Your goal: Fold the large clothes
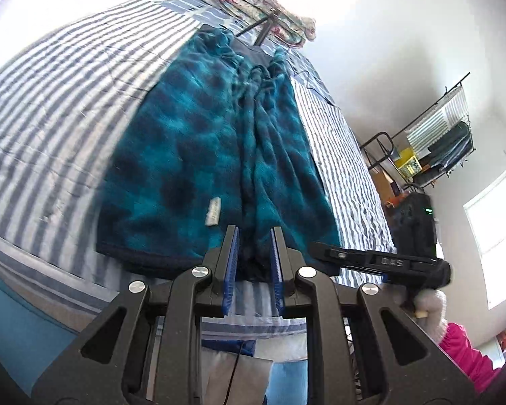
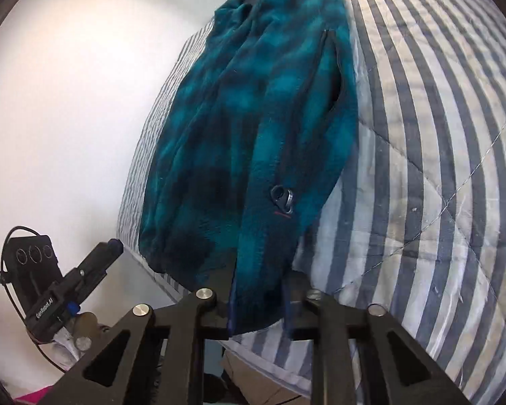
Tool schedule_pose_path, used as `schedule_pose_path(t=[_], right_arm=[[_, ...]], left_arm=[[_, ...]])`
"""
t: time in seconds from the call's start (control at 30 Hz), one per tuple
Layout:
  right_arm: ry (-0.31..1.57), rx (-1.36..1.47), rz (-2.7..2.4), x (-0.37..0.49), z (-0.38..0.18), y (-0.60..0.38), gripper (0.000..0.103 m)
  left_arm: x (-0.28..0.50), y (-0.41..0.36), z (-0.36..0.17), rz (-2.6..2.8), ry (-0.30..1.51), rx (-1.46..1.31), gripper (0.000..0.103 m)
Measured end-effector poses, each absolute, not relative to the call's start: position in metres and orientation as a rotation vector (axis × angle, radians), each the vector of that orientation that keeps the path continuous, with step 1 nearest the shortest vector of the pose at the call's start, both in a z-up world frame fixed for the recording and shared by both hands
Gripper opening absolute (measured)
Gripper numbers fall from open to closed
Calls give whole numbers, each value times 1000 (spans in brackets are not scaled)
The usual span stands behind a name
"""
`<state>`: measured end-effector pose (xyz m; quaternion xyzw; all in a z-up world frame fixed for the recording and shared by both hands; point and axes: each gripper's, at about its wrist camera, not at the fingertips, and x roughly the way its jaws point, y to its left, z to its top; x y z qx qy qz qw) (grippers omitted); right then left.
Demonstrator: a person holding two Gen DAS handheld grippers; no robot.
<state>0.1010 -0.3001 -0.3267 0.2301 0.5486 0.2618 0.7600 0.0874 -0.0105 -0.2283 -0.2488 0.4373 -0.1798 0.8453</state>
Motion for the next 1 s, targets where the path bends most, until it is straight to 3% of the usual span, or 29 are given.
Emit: schedule_pose_path(t=[0.13,0.23,0.3,0.37,0.4,0.53,0.73,1.0], right_arm=[[1131,401,535,83,-298,-303,9],[1201,308,482,81,-327,-289,9],[1202,242,474,80,-335,-281,13],[1198,216,467,80,-323,-282,30],[1182,196,457,80,-313,-285,33],[1016,104,436,84,-258,-296,36],[807,119,406,169,-209,-300,36],[763,204,311,327,-210,-291,25]], left_arm=[[92,-6,-219,-363,902,-481,16],[103,-12,-219,-356,909,-442,16],[110,-14,-221,-354,922,-432,16],[113,-17,-220,-366,926,-408,16],[113,-17,-219,-367,923,-398,16],[119,-10,-213,-377,903,-396,16],[125,0,-206,-389,879,-434,16],[124,12,-187,-401,832,-437,16]])
